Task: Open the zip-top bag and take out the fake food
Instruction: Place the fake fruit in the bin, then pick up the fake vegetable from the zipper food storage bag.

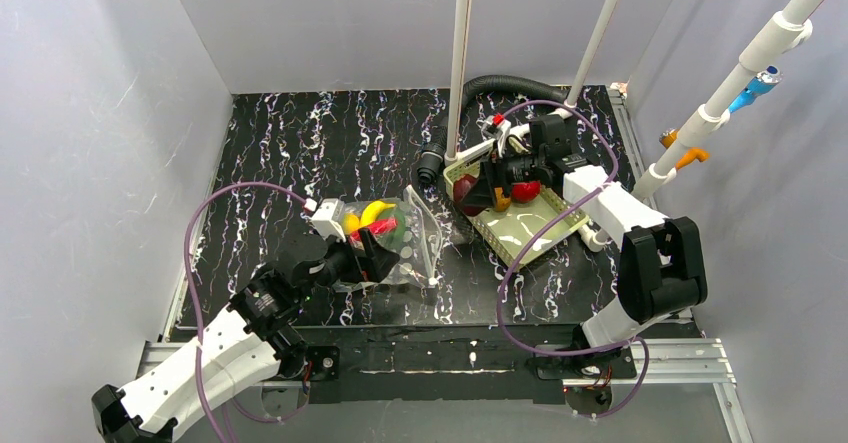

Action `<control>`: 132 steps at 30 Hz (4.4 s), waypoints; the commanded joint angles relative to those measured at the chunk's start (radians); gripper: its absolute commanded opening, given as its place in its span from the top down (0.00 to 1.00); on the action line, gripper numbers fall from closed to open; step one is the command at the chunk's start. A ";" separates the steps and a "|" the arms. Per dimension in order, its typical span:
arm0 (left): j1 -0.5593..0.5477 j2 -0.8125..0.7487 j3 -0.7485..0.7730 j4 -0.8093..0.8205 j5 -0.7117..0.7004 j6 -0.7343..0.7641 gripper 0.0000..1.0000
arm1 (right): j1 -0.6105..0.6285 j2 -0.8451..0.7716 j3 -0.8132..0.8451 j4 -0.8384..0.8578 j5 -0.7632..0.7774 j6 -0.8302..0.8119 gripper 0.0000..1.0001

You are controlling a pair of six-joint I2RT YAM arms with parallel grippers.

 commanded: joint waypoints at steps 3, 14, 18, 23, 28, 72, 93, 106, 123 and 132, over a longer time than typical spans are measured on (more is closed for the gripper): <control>0.004 0.003 -0.007 0.027 0.012 -0.005 0.02 | -0.029 -0.029 -0.017 0.037 0.034 0.015 0.85; 0.004 -0.002 -0.017 0.031 0.014 -0.010 0.02 | -0.071 -0.023 -0.025 0.066 0.113 0.050 0.84; 0.004 -0.002 -0.017 0.031 0.016 -0.009 0.02 | -0.080 -0.019 -0.030 0.079 0.173 0.060 0.83; 0.004 -0.003 -0.024 0.034 0.015 -0.011 0.02 | -0.091 -0.004 -0.030 0.083 0.250 0.062 0.80; 0.003 -0.002 -0.024 0.036 0.017 -0.011 0.02 | -0.095 0.015 -0.025 0.078 0.298 0.062 0.69; 0.004 0.004 -0.023 0.041 0.018 -0.006 0.00 | -0.105 -0.004 -0.008 0.038 0.348 0.008 0.02; 0.003 -0.005 -0.039 0.047 0.011 -0.007 0.01 | -0.105 -0.119 -0.040 0.045 0.181 -0.062 0.02; 0.004 -0.032 -0.008 -0.019 -0.030 0.023 0.01 | -0.102 -0.163 -0.062 0.043 0.046 -0.100 0.02; 0.016 -0.008 0.053 -0.090 -0.052 0.074 0.01 | -0.075 -0.171 -0.083 0.047 -0.030 -0.135 0.02; 0.042 0.001 0.060 -0.093 -0.036 0.087 0.01 | -0.053 -0.174 -0.090 0.035 -0.050 -0.172 0.02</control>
